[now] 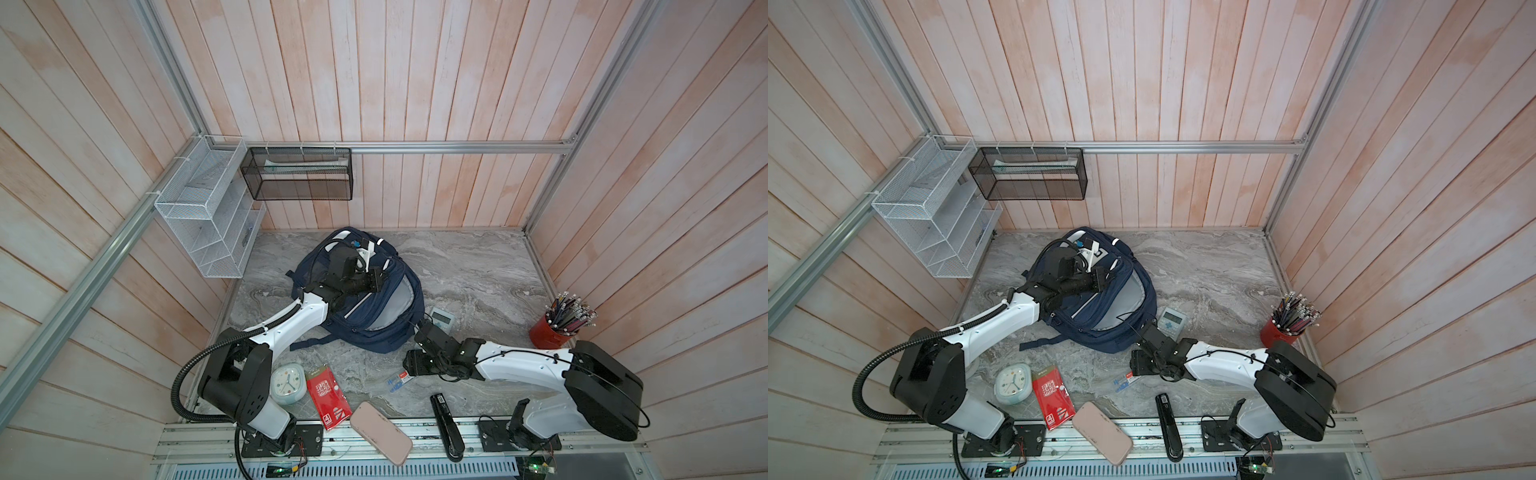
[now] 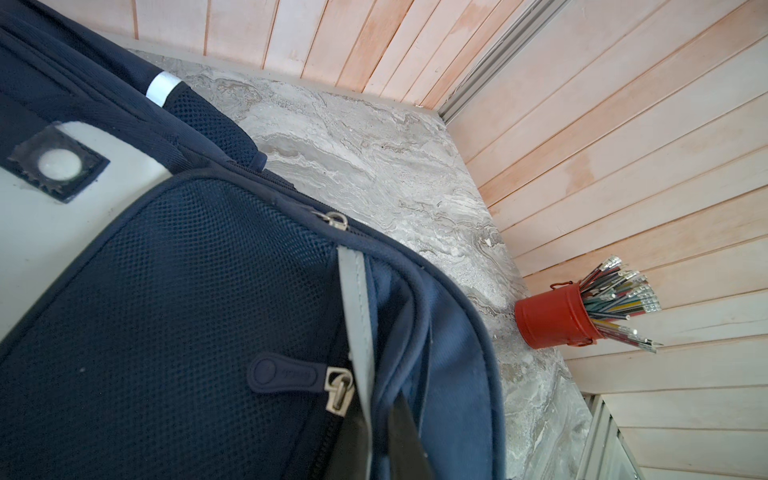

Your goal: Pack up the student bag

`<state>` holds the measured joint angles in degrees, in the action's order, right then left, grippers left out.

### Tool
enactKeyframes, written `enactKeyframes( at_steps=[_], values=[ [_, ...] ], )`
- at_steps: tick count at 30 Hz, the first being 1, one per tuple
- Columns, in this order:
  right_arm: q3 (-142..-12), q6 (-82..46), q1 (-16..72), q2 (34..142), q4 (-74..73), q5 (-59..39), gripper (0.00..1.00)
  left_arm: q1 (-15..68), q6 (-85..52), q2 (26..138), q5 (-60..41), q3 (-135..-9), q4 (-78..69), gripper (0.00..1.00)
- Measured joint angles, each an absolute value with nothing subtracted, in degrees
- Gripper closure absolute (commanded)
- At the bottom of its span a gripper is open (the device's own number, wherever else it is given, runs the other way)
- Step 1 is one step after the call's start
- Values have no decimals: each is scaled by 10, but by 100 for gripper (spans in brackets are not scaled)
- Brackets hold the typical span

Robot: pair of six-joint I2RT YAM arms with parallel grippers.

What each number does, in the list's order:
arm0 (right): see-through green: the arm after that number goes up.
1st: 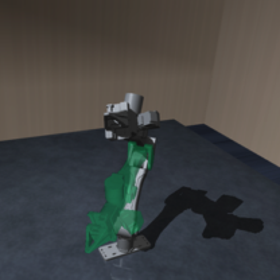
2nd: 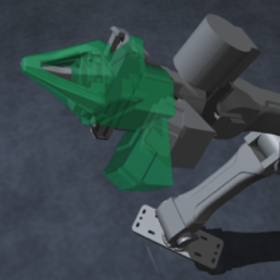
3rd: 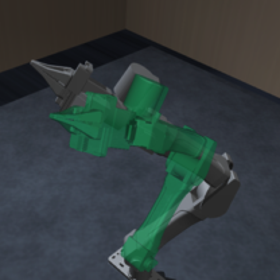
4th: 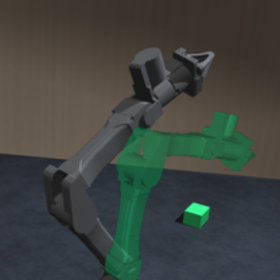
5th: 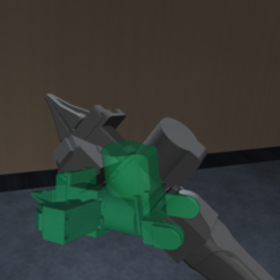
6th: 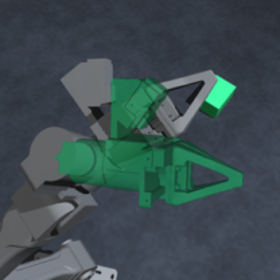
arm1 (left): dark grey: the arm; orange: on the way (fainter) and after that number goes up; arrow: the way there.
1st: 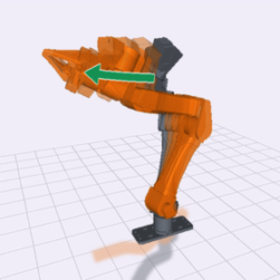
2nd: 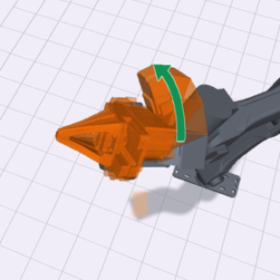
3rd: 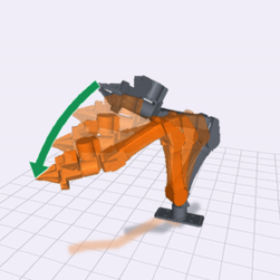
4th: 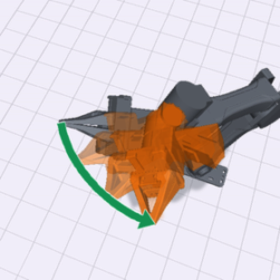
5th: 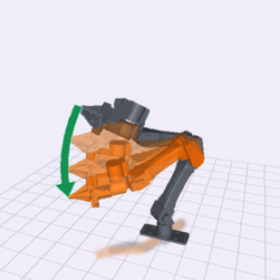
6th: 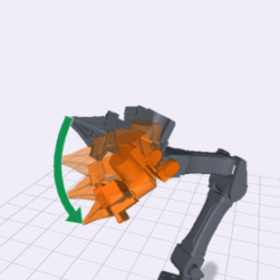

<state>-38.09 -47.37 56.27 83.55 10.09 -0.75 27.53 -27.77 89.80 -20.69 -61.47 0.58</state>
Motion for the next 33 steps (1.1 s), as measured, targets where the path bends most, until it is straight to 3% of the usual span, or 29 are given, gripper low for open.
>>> enactKeyframes(
  at_steps=[4,11,18,23,33],
  values=[
    [-418,-463,563,877,94,-2,28,277,-286,898,-211,-600,-7,100],
    [-454,-472,575,869,149,28,12,280,-292,898,-211,-590,-13,100],
    [-444,-512,601,795,221,21,19,285,-292,904,-210,-590,-11,100],
    [-418,-535,637,801,227,1,19,287,-294,908,-211,-590,-9,100],
    [-432,-536,622,865,166,5,17,287,-298,908,-212,-590,-8,100]
  ],
)
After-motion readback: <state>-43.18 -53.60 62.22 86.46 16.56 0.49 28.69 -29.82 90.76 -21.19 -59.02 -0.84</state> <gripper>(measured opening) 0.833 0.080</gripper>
